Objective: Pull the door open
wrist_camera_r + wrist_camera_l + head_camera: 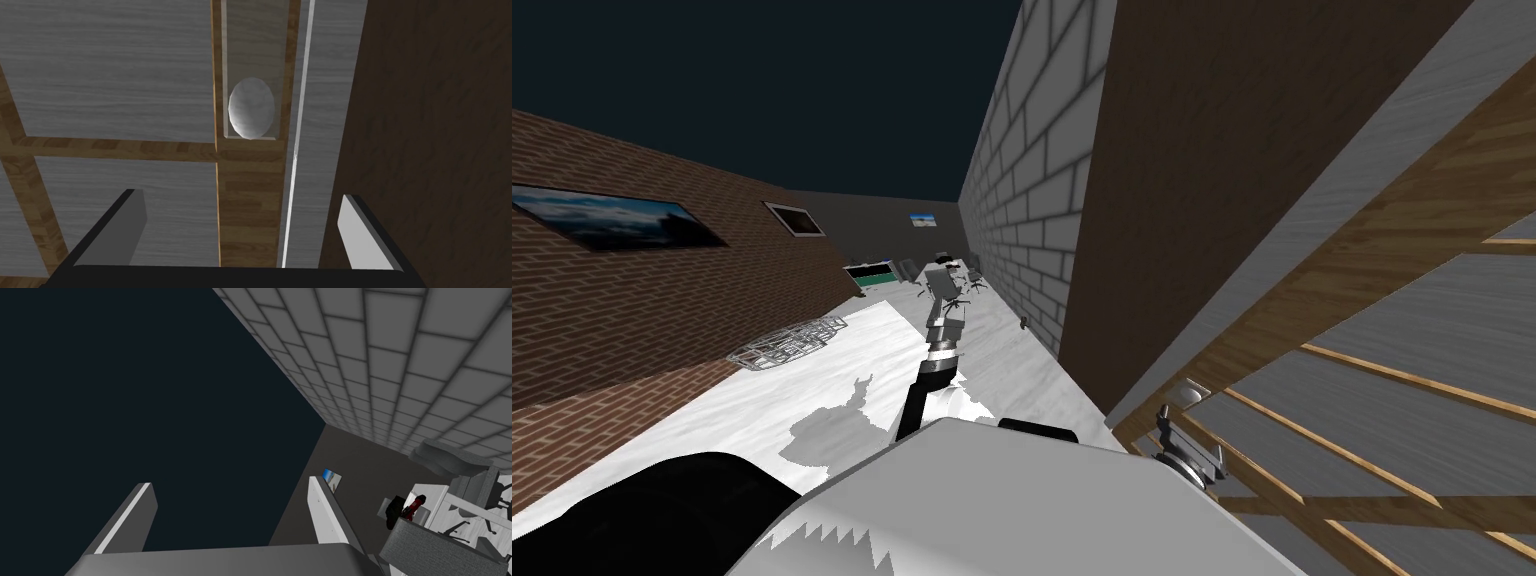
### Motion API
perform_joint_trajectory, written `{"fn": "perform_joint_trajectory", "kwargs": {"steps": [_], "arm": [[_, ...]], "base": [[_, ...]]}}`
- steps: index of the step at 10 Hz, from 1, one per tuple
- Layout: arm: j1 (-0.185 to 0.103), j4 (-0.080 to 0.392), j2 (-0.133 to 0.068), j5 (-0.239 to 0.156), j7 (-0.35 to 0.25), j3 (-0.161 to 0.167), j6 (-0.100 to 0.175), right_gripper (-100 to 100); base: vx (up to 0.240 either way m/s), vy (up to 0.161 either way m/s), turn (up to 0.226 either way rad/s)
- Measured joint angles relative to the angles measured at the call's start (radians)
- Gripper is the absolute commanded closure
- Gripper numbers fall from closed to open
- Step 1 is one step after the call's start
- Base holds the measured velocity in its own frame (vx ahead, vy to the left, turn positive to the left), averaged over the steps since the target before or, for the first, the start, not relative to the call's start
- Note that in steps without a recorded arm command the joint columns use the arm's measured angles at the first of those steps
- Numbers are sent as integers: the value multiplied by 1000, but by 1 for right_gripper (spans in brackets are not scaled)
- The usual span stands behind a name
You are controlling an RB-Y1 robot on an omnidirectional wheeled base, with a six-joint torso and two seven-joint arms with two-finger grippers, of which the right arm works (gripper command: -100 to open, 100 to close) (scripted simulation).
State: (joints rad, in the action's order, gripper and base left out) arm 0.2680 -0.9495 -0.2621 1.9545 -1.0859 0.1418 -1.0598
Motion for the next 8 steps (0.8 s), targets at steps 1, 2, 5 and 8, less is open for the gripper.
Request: {"fn": "perform_joint_trajectory", "kwargs": {"steps": [1, 2, 5, 8], "arm": [[7, 3, -12, 4, -19, 3, 0, -100], [8, 14, -24, 7, -39, 5, 1, -100], [5, 61, -54, 21, -104, 14, -4, -100], [9, 99, -82, 35, -166, 25, -10, -100]], "base": [[114, 23, -46], [93, 20, -46], [96, 4, -49], [88, -2, -50]]}}
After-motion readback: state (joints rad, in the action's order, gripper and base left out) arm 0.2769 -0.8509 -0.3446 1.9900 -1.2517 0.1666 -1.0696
